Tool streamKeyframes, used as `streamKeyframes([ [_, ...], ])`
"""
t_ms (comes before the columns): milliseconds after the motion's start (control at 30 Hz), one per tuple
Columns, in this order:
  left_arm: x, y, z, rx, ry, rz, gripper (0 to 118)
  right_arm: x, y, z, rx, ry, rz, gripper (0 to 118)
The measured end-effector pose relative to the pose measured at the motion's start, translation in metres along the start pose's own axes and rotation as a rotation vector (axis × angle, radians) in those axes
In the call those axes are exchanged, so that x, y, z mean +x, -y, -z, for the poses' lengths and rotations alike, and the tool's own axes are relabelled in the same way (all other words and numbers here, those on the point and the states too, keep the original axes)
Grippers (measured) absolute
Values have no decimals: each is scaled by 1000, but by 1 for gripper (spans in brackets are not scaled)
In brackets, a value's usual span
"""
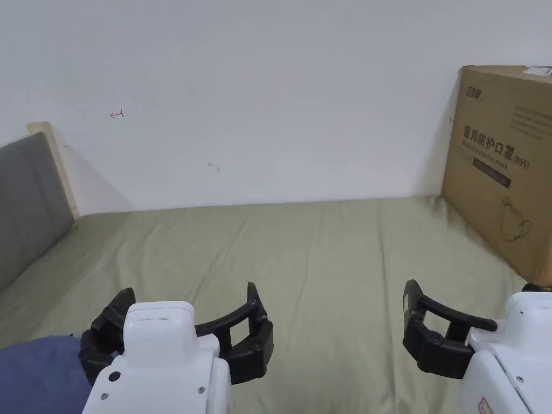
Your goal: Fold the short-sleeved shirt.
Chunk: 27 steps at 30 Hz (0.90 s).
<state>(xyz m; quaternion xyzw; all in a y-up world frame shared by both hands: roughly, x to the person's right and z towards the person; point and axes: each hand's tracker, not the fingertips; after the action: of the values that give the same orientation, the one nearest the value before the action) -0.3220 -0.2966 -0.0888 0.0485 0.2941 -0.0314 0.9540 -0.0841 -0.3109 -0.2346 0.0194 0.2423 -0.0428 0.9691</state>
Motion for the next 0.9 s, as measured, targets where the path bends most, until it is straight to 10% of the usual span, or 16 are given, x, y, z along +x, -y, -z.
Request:
streamKeyframes([
  [133, -2, -4, 3, -13, 5, -18, 118, 4, -6, 2, 0, -13, 21, 118],
  [233, 0, -10, 4, 8, 2, 17, 118, 20, -6, 6, -20, -14, 189, 118],
  [333, 26, -17, 8, 62, -86, 357, 118, 62, 8, 20, -116, -1, 722, 118],
  [400, 51, -9, 8, 169, -106, 734, 118, 96, 41, 30, -228, 29, 1272, 118],
  [467, 70, 25, 10, 317, -155, 1231, 118, 113, 88, 28, -303, 97, 1762, 118],
  [533, 72, 65, 16, 571, -247, 1801, 118, 112, 125, 20, -351, 197, 2051, 118],
  [600, 71, 64, 16, 551, -155, 1810, 118, 117, 130, 19, -363, 195, 1953, 118],
  [800, 68, -5, 20, 110, -67, 787, 118, 120, 54, 32, -161, 34, 1293, 118],
  [900, 26, -20, 29, -62, -36, 193, 118, 94, 15, 32, -144, 41, 790, 118],
])
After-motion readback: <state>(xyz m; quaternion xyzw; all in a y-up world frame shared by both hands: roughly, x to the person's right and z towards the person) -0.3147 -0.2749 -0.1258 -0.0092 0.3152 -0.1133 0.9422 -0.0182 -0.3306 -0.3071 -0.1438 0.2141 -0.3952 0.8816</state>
